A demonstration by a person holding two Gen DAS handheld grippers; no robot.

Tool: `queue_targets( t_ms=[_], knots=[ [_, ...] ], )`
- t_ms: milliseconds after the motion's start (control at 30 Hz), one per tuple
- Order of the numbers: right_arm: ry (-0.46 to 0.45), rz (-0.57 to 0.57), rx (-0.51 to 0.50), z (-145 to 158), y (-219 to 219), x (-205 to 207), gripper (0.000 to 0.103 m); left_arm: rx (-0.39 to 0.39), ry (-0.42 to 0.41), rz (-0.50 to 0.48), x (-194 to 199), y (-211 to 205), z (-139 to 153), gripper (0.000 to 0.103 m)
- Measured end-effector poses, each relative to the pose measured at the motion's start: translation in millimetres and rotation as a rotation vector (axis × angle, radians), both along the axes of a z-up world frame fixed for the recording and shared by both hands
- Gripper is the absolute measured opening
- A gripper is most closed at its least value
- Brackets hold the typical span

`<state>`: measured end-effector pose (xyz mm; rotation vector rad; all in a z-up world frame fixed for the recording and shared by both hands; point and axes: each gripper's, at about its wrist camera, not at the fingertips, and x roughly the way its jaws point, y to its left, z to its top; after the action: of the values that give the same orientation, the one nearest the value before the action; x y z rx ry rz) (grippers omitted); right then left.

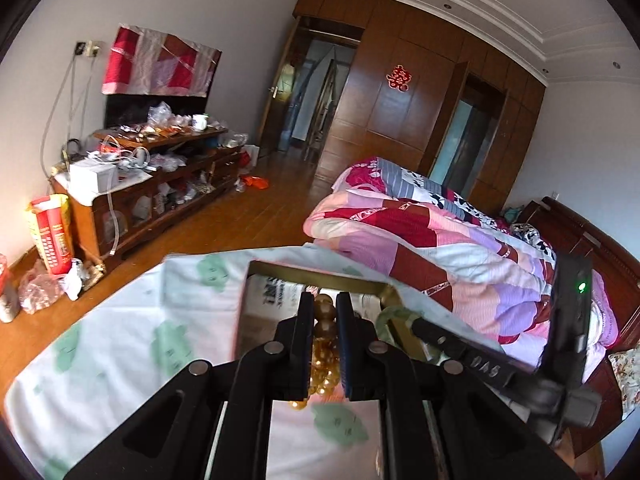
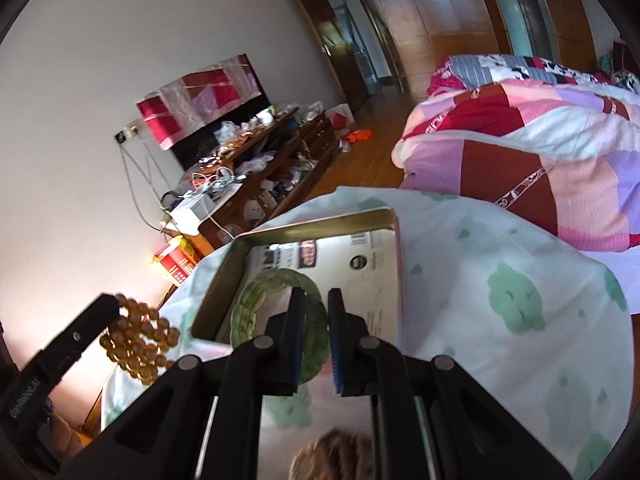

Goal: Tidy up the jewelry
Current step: 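Carry gold pearls to the tin with left tool while right tool grasps jade bangle, then open both tools over the tin, releasing pearls and jade bangle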

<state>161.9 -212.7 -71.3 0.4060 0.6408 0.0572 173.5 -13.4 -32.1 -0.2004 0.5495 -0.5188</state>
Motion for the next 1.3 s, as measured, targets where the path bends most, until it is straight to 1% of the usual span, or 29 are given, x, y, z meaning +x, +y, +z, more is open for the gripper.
queue_targets(
  t_ms=[100,200,333,433,533,600,667,700,733,767,800,833,867,900,933,1000,1100,1233,1300],
  knots=[
    [0.027,-0.030,-0.019,-12,-7,19,0.014,-0.003,0.023,-0.014,21,-14,-11,0.010],
    [0.050,-0.045,-0.010,-22,-13,29,0.014,0.025,0.057,-0.017,37,-29,-26,0.010],
    [0.066,-0.042,-0.022,-30,-14,33,0.014,0.118,0.117,-0.007,49,-48,-46,0.010],
    [0.071,-0.037,-0.018,-34,-17,33,0.014,0.190,0.121,0.008,47,-54,-53,0.010],
    [0.060,-0.025,-0.019,-34,-15,32,0.015,0.211,0.141,0.017,48,-55,-55,0.010],
    [0.051,-0.021,-0.002,-35,-15,31,0.019,0.242,0.154,0.039,50,-57,-59,0.011],
    [0.035,-0.023,0.019,-33,-17,28,0.024,0.286,0.167,0.058,50,-58,-62,0.016],
    [0.027,-0.024,0.024,-32,-18,27,0.025,0.296,0.169,0.060,52,-60,-64,0.020],
    [0.010,-0.036,0.022,-29,-19,23,0.032,0.301,0.167,0.064,51,-59,-63,0.024],
    [-0.007,-0.048,0.017,-26,-20,20,0.042,0.300,0.164,0.067,52,-60,-63,0.026],
    [-0.031,-0.057,0.019,-23,-21,17,0.044,0.298,0.159,0.075,51,-59,-63,0.031],
    [-0.053,-0.071,0.017,-20,-23,13,0.050,0.297,0.150,0.089,50,-56,-61,0.039],
    [-0.068,-0.082,0.008,-17,-23,11,0.051,0.297,0.142,0.105,49,-54,-59,0.044],
    [-0.079,-0.090,-0.003,-15,-23,9,0.051,0.298,0.135,0.116,50,-54,-58,0.052],
    [-0.084,-0.091,-0.012,-14,-22,9,0.051,0.297,0.126,0.128,49,-52,-57,0.056],
    [-0.087,-0.091,-0.032,-12,-19,9,0.051,0.301,0.104,0.140,47,-51,-53,0.056],
    [-0.082,-0.092,-0.057,-12,-16,11,0.051,0.312,0.093,0.159,46,-50,-48,0.057],
    [-0.083,-0.125,-0.112,-9,-15,7,0.051,0.317,0.090,0.179,39,-48,-44,0.057],
    [-0.077,-0.142,-0.140,-7,-15,3,0.051,0.335,0.077,0.187,32,-47,-42,0.057]
  ],
)
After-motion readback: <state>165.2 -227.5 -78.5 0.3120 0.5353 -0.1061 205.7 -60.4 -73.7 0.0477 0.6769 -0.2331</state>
